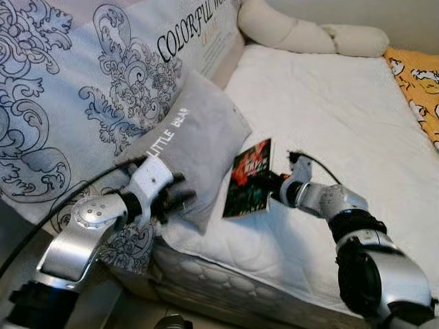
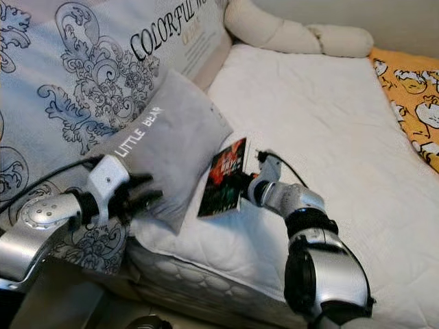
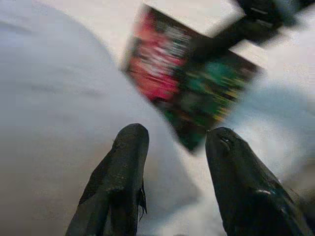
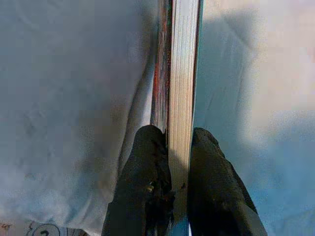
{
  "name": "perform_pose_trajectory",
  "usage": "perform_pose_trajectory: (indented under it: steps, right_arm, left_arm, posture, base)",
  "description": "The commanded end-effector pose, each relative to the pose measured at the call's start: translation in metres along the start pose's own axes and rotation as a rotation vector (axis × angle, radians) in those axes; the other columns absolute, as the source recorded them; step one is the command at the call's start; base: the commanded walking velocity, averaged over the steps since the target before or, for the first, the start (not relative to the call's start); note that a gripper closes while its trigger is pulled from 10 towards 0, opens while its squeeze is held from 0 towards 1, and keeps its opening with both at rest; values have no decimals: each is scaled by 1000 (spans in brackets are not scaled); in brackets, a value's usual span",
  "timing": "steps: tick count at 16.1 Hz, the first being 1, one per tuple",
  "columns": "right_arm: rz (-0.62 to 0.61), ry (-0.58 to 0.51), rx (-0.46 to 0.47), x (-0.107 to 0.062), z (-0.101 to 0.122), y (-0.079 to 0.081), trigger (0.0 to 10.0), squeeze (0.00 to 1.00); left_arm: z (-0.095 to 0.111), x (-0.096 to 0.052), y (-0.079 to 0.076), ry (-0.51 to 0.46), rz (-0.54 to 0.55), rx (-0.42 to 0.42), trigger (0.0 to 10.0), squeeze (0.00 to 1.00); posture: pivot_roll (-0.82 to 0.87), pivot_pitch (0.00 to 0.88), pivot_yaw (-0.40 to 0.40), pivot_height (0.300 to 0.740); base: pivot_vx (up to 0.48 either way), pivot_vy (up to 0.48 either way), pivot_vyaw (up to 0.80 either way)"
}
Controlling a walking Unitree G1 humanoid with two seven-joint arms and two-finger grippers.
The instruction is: Clean up the room
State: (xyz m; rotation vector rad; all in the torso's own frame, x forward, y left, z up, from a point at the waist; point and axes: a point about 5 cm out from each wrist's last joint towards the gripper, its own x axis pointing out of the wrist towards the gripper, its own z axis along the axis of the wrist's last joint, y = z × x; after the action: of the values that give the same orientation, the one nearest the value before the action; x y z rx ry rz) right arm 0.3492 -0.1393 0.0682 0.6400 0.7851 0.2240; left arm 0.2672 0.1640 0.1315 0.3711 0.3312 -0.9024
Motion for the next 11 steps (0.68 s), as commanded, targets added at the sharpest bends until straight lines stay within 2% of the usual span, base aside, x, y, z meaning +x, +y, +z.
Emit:
perform_pose_trajectory:
  steps: [1,2,4,6,8,9,10,11]
  right_arm:
    - [-7,-77,-13,-4,16,-1,10000,0]
    - [-29,-105,-18,-4,18,-5,10000,0]
    - [-59,-76,-70,-4,13,-13,10000,0]
    - [-122,-46,-166,-5,10,-22,10000,0]
    - [-119,-49,-172,-6,14,-21,10000,0]
    - [-110,-46,-218,-6,18,-17,10000,0]
    - [-112,-50,-228,-6,20,-15,10000,98]
    - [-125,-63,-236,-7,23,-15,10000,976]
  left_arm:
    - [-4,0,-8,38,-73,-1,10000,0]
    - [-7,0,-10,62,-97,-1,10000,0]
    - [-9,-2,-13,82,-128,-12,10000,0]
    - [-8,-4,-14,92,-138,-9,10000,0]
    - [-8,-6,-15,103,-147,-8,10000,0]
    - [-8,-8,-17,110,-159,-15,10000,0]
    - [-8,-9,-17,112,-161,-14,10000,0]
    - [-9,-9,-17,114,-159,-14,10000,0]
  posture:
    - [50,0,-5,740]
    - [50,0,-3,740]
    - [55,0,3,740]
    - [68,0,2,740]
    - [75,0,1,740]
    - [76,0,1,740]
    - [85,0,-1,740]
    - [88,0,-3,740]
  base:
    - [0,0,0]
    - [0,0,0]
    - [0,0,0]
    - [0,0,0]
    - [0,0,0]
    - [0,0,0]
    - [0,0,0]
    - [0,0,0]
